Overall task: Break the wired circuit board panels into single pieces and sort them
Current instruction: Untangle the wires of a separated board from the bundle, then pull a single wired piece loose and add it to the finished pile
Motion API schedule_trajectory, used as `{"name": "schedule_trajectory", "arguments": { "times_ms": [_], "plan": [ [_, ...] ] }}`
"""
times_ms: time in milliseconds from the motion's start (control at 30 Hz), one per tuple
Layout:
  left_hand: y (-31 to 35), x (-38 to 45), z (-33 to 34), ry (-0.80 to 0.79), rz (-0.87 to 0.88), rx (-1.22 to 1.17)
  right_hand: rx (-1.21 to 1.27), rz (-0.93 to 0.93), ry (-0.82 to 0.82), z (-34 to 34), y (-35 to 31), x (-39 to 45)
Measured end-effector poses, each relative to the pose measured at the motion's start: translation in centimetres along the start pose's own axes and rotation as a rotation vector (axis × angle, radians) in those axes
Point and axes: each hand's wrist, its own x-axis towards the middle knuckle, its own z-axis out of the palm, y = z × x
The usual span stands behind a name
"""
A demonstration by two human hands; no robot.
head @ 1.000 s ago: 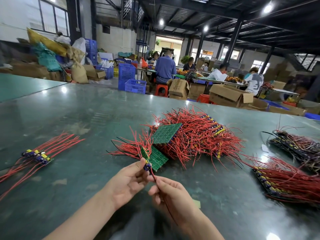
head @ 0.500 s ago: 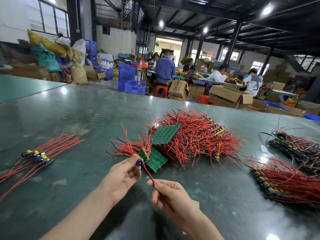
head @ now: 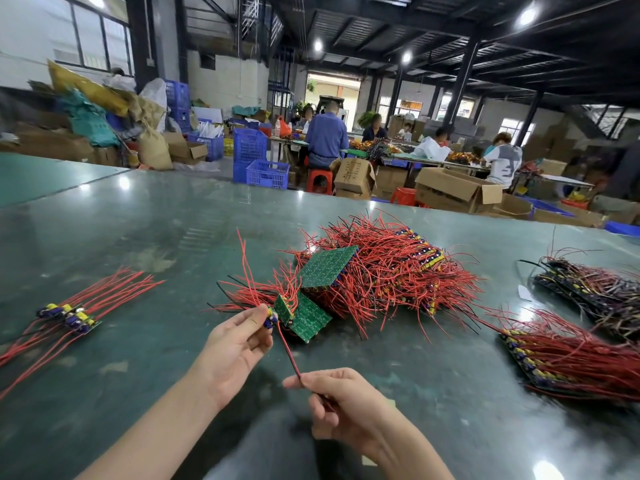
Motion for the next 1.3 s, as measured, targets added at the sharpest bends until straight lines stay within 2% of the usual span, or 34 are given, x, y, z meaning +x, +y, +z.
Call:
{"name": "schedule_trajectory", "arguments": {
  "times_ms": [233,500,733,800,833,933,1000,1100,1200,1300],
  "plan": [
    [0.8,0.1,-0.1,0.019,0.037,-0.053,-0.023,0.109,-0.049,-0.2,-0.4,-0.4],
    [1.3,0.3,-0.5,0.064,0.056,-0.067,-0.098,0.095,-0.031,-0.3,-0.3,-0.3],
    [2.1,0.5,-1.1,0.083,-0.056,-0.05,-0.152,0.099,-0.005,-0.7,-0.2,-0.2],
    [2.5,0.6,-1.1,0.087,-0.083,-0.088,-0.227,0.058,0.144,-0.8,-0.2,0.2],
    [2.7,0.6,-1.1,0.097,-0.088,-0.12,-0.291,-0.007,0.279,-0.9,-0.2,0.4],
    [3.0,0.6,-0.8,0.144,-0.061,-0.206,-0.566,-0.339,0.754,-2.0,-0.1,0.5],
    [3.2,0.5,-0.8,0.164,-0.038,-0.188,-0.636,-0.484,0.924,-2.5,-0.1,0.2],
    [3.8,0.1,-0.7,0.126,-0.016,0.02,-0.761,-0.469,0.993,-2.7,0.4,0.3],
    [5.6,-0.3,-0.8,0.086,-0.028,0.361,-1.003,-0.412,1.002,-2.3,0.6,0.6],
    [8.7,-0.7,-1.8,0.053,-0.007,0.74,-1.124,-0.367,0.986,-2.1,0.5,0.6]
  ]
}}
